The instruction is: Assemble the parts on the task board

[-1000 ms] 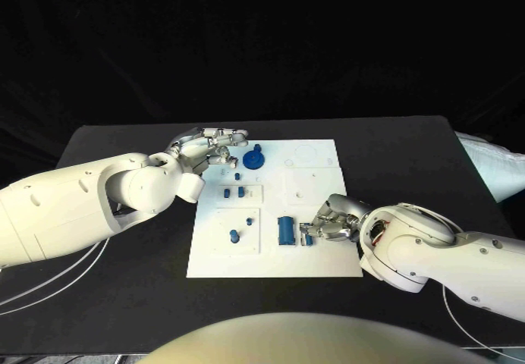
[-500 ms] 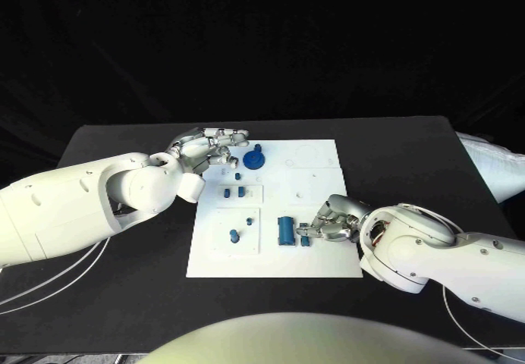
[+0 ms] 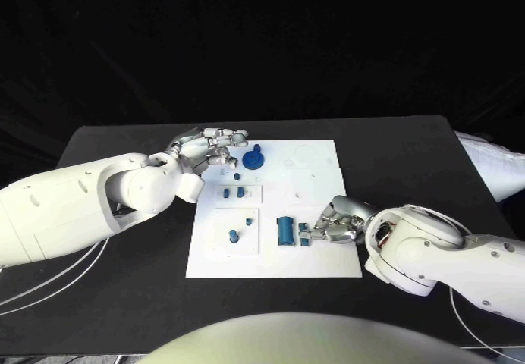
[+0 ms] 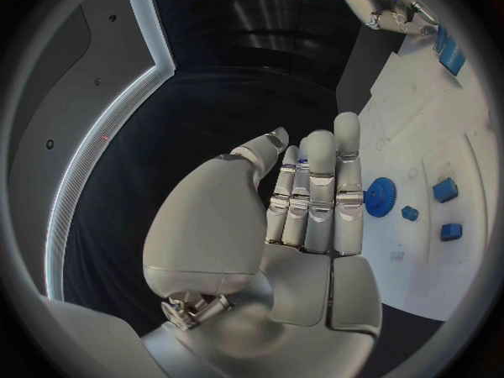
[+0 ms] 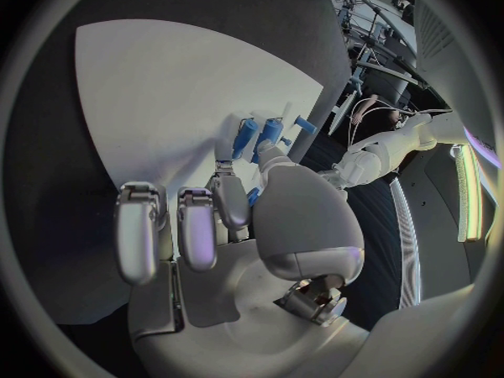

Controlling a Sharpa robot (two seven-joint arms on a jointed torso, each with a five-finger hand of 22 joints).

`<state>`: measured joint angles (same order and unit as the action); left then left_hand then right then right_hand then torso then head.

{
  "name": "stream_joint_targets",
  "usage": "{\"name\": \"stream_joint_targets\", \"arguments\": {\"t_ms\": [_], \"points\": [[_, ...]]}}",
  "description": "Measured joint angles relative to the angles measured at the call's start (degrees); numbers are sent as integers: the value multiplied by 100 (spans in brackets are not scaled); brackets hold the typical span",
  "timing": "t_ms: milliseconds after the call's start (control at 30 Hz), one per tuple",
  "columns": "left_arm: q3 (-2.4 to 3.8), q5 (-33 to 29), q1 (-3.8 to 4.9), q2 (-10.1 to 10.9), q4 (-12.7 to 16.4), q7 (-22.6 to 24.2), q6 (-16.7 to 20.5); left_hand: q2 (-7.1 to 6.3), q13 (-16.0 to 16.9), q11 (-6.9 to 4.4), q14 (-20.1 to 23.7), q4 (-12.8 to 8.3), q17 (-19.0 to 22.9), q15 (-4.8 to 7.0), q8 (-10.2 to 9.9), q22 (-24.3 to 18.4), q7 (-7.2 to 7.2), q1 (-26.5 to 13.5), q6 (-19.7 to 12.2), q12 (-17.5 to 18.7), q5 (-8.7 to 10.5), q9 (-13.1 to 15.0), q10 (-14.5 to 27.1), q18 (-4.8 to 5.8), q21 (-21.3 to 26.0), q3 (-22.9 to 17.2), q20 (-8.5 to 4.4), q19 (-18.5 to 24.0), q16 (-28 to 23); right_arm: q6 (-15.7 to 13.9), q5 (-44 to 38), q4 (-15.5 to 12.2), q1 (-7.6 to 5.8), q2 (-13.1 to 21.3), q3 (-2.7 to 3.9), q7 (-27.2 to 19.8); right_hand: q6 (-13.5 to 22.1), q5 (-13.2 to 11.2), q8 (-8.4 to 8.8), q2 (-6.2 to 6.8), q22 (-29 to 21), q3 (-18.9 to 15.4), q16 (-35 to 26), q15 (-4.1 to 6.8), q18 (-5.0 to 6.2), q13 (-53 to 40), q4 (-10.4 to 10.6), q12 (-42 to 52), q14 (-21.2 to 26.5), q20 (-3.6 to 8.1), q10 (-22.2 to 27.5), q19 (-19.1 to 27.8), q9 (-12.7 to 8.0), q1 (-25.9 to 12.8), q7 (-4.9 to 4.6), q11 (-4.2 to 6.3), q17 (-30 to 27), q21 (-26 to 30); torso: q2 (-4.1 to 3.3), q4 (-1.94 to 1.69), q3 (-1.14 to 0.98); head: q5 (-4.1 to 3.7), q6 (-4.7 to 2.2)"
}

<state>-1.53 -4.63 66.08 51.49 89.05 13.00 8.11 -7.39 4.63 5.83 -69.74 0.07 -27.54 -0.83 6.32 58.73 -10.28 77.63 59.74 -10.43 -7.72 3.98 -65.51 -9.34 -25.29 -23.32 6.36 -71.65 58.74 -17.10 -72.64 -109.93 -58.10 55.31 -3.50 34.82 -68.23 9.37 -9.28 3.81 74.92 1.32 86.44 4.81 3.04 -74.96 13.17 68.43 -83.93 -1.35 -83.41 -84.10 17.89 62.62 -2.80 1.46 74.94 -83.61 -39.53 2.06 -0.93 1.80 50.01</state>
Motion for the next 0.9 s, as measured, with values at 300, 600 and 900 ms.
{"name": "stream_joint_targets", "arguments": {"t_ms": [300, 600, 900], "points": [[0, 7, 0, -6, -23, -6, -2, 0, 0, 0, 0, 0, 0, 0, 0, 0, 0, 0, 0, 0, 0, 0, 0, 0, 0, 0, 0, 0, 0, 156, 20, -77, 1, 120, 1, -144, 18, -210, 0, -34, -1, -191, 0, 0, 0, -2, -134, -24, 0, 0, 0, 0, 39, 241, -18, 0, -1, 0, 4, 9, -2, -20, 0], [0, 11, 0, -24, -40, -9, -7, 0, 0, 0, 2, 0, 0, -2, 0, -4, 0, 0, 0, 0, 0, 0, 0, 0, 0, 0, 0, 0, 0, 284, 24, 32, 1, 42, 1, -178, 18, -219, 0, -159, -1, -257, 0, 0, 0, -14, -203, -23, 0, 0, 1, 0, 64, 426, -18, -1, -1, 0, 1, -4, 2, -43, 0], [0, 14, 0, -27, -42, -12, -12, 24, 0, 0, 19, -16, 7, -19, 0, -4, 0, 24, 0, 0, 0, 0, 0, 0, 0, 16, 0, 0, 0, 318, -44, 228, 3, -118, 9, -171, 17, -226, -57, -276, -2, -250, 0, -1, 0, -30, -339, -12, 1, 0, 12, 0, 124, 603, -17, -12, -2, 0, -9, -10, 4, -31, 0]]}}
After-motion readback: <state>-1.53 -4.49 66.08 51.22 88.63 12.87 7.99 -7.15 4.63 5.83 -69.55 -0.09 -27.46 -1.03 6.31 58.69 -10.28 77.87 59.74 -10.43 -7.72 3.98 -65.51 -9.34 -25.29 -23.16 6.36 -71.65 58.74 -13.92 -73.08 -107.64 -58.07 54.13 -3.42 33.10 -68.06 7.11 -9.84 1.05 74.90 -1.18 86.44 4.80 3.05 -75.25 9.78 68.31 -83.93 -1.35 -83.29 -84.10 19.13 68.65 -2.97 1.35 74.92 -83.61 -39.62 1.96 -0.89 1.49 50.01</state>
